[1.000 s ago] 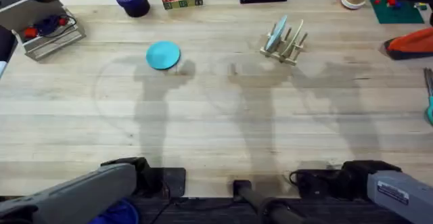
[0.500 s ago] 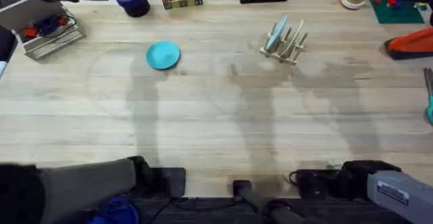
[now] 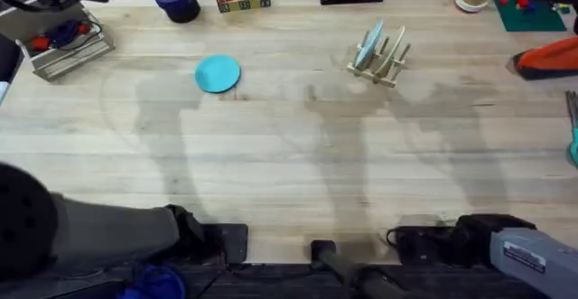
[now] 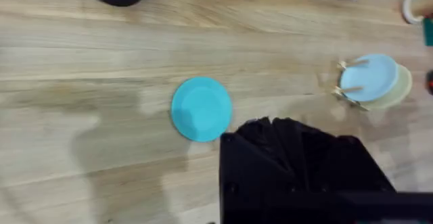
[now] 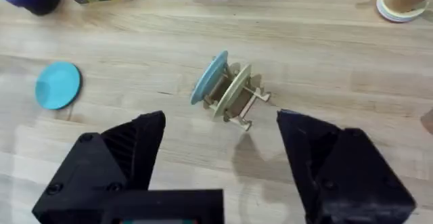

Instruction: Pick up the plates from the table one by one and place each into a slot on the dish rack.

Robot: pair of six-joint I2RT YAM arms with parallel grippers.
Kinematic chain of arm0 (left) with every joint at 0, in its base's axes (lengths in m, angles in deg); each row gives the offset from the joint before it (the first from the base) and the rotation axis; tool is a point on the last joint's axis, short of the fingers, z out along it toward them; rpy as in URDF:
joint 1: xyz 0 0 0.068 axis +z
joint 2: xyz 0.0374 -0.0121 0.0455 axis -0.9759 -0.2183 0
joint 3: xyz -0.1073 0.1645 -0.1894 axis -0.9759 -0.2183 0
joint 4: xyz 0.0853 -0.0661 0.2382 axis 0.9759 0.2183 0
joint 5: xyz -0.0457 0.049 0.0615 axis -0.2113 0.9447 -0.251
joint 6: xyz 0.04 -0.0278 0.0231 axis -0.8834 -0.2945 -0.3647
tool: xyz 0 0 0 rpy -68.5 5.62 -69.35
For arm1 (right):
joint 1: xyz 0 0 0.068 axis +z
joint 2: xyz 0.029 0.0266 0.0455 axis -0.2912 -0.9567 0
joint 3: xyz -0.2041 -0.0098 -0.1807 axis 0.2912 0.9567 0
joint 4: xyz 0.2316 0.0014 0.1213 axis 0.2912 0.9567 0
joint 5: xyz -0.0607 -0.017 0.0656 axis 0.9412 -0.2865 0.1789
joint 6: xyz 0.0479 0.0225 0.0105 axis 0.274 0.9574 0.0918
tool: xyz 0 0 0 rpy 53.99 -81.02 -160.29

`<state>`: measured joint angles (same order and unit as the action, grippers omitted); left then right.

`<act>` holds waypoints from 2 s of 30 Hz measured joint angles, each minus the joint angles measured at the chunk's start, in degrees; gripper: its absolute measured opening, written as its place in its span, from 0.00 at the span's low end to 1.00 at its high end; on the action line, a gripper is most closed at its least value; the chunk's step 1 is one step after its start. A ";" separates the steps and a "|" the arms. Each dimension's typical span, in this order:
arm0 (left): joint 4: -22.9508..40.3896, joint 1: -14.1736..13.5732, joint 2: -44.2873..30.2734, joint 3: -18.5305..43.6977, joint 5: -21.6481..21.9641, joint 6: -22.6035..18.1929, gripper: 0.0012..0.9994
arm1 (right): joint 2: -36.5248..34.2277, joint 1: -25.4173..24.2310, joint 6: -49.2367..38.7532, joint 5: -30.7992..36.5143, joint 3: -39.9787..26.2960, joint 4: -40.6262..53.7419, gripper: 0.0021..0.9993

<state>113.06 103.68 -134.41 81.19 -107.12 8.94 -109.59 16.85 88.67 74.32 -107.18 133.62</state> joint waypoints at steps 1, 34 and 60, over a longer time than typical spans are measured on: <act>0.46 0.40 -0.74 0.00 -1.15 -0.89 0.04 | 0.00 0.00 0.02 0.00 0.00 0.00 1.00; 3.51 0.93 -17.76 0.00 -6.27 -10.91 0.04 | 0.00 0.00 0.00 0.00 0.00 -0.02 0.99; 3.00 0.26 -33.54 0.00 -4.03 -10.19 0.04 | -1.14 0.00 0.00 0.00 -0.02 0.02 1.00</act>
<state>116.05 103.94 -167.95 81.19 -111.16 -1.24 -110.73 16.85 88.67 74.32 -107.21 133.65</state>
